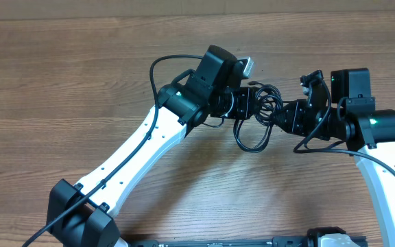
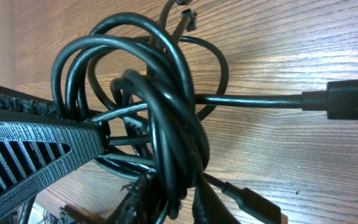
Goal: Untangle cables
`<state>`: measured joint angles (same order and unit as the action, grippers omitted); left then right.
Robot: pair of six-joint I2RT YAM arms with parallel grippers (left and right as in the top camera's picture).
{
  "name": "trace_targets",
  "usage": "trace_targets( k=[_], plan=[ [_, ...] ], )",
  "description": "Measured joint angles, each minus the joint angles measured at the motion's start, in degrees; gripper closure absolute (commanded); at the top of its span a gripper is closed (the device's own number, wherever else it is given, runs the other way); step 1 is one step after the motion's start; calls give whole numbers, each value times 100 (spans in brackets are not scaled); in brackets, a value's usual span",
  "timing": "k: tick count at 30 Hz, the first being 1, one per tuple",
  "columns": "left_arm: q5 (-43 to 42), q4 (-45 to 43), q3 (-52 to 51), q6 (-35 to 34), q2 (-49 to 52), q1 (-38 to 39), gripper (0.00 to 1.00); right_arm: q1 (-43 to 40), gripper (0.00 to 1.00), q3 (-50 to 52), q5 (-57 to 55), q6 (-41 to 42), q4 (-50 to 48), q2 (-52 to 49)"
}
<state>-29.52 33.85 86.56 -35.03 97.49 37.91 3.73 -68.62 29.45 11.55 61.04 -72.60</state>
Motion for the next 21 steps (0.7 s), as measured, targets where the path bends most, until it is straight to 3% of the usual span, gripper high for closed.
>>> trace_targets(
  k=[10, 21],
  plan=[
    [0, 15, 0, -2, 0, 0, 96, 0, 96, 0, -46, 26, -44, 0],
    [0, 20, 0, 2, 0, 0, 96, 0, 96, 0, -52, 44, -44, 0]
  ],
)
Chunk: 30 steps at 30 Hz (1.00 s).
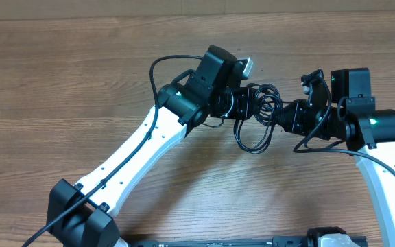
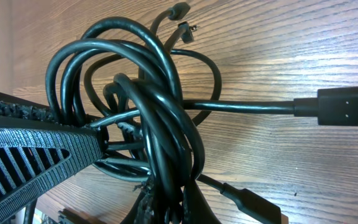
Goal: Untangle cables
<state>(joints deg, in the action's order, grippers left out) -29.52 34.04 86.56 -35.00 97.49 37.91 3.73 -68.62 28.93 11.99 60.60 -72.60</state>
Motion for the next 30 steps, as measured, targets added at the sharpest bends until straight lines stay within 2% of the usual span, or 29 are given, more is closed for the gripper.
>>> trace_targets(
  k=[4, 7, 13, 19, 24, 30],
  plan=[
    [17, 24, -2, -2, 0, 0, 96, 0, 96, 0, 4, 11, 2, 0],
    [282, 299, 0, -289, 0, 44, 96, 7, 96, 15, 70, 17, 9, -9],
    [857, 817, 0, -1416, 0, 166, 96, 44, 96, 109, 236, 17, -22, -96],
    [1088, 981, 0, -2205, -15, 188, 96, 44, 96, 116, 326, 13, -96, -101],
    [1696, 1690, -7, -3165, -20, 186, 95, 44, 96, 114, 417, 17, -103, -96],
    [2050, 2321, -7, -4413, -20, 186, 96, 44, 96, 116, 431, 17, -103, -96]
  ],
)
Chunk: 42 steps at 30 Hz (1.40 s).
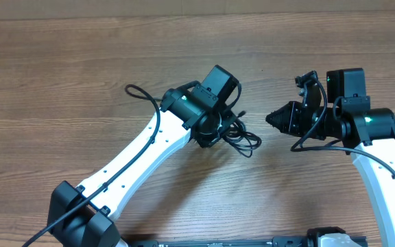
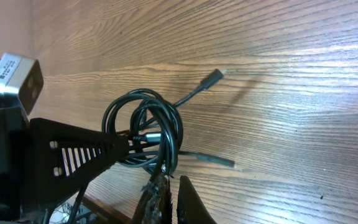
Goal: Untangle cables
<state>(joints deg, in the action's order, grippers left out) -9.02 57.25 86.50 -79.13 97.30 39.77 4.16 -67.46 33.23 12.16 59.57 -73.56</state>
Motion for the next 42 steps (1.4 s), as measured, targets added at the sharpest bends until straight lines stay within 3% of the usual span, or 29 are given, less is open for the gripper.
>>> trace_targets(
  k=[4, 5, 8, 12, 17, 22, 34, 42],
  plan=[
    [79, -17, 0, -201, 0, 0, 96, 0, 96, 0, 2, 0, 0, 0],
    [85, -72, 0, -168, 0, 0, 96, 0, 91, 0, 2, 0, -2, 0],
    [87, -446, 0, 190, 0, 0, 96, 0, 59, -2, 13, 2, 7, 0],
    [-155, -957, 0, 1027, 0, 0, 96, 0, 45, -2, 50, -4, 0, 0],
    [-654, -1405, 0, 2271, 0, 0, 96, 0, 44, -2, 46, 2, 0, 0],
    [-868, -1412, 0, 2879, 0, 0, 96, 0, 44, -2, 46, 2, 2, 0],
    [-1484, -1788, 0, 3611, 0, -9, 96, 0, 45, 0, 42, 0, 17, 0],
    [-1587, -1797, 0, 3738, 0, -15, 96, -4, 52, -2, -26, 4, 39, 0]
  ],
)
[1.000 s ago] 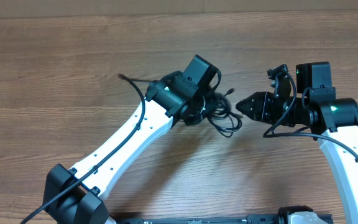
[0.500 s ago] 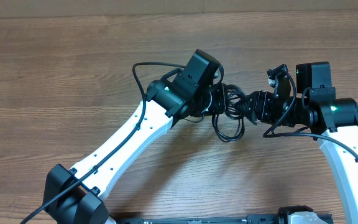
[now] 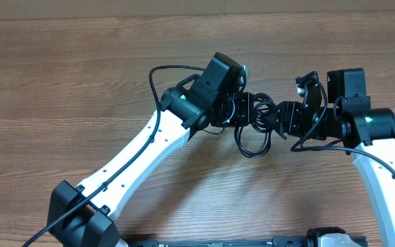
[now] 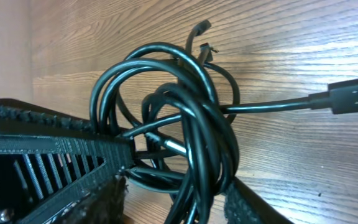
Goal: Untangle cables
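Observation:
A tangled bundle of black cables (image 3: 251, 134) (image 4: 194, 118) hangs between my two grippers over the wooden table (image 3: 74, 75). My left gripper (image 3: 247, 113) is shut on the bundle's left side; its ribbed finger (image 4: 55, 152) fills the left of the right wrist view. My right gripper (image 3: 275, 118) (image 4: 176, 202) is open, its jaws spread on either side of several strands, and the right finger (image 4: 257, 205) touches them. One cable runs right to a thick plug (image 4: 353, 96). Two small connector ends (image 4: 202, 37) stick up at the top.
The left arm's own black wire (image 3: 158, 75) loops above its wrist. The right arm's body (image 3: 372, 127) stands at the right edge. Bare wood lies to the left and at the back of the table.
The left gripper has brought the bundle back to the right, up to the right gripper. The right gripper, then shut and empty, is now open around several strands.
At the two oldest moments both grippers met at the bundle, strands running between the right fingers. Then the left gripper held the bundle further left and the right gripper was shut, clear of it. Now they meet again, right jaws open around the strands.

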`<state>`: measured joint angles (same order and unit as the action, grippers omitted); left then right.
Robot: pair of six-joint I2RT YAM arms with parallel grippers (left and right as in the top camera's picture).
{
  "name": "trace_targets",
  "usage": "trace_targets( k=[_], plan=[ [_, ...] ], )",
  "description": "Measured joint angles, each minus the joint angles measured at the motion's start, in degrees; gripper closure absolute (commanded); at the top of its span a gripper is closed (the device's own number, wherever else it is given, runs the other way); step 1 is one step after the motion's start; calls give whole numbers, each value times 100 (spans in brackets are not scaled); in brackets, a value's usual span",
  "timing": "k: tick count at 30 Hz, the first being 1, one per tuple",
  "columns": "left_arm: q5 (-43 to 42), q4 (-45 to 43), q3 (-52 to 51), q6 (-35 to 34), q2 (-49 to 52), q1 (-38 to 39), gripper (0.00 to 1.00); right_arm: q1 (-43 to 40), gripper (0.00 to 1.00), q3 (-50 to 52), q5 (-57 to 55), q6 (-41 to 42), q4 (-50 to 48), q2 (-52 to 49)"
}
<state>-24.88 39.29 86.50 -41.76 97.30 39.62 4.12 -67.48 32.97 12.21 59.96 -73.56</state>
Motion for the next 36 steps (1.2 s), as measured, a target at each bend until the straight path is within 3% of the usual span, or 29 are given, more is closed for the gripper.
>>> trace_targets(
  k=[12, 20, 33, 36],
  plan=[
    [-306, -160, 0, 20, 0, -48, 96, -37, 65, 0, -129, 4, 15, 0],
    [-516, -234, 0, 22, 0, -76, 96, -76, 96, 0, -258, 59, 61, 0],
    [-518, -205, -11, -2, 0, -76, 96, -76, 96, 0, -254, 61, 57, 0],
    [-221, 142, -7, -522, 0, -59, 96, -70, 96, 2, -140, 55, 44, 0]
  ],
)
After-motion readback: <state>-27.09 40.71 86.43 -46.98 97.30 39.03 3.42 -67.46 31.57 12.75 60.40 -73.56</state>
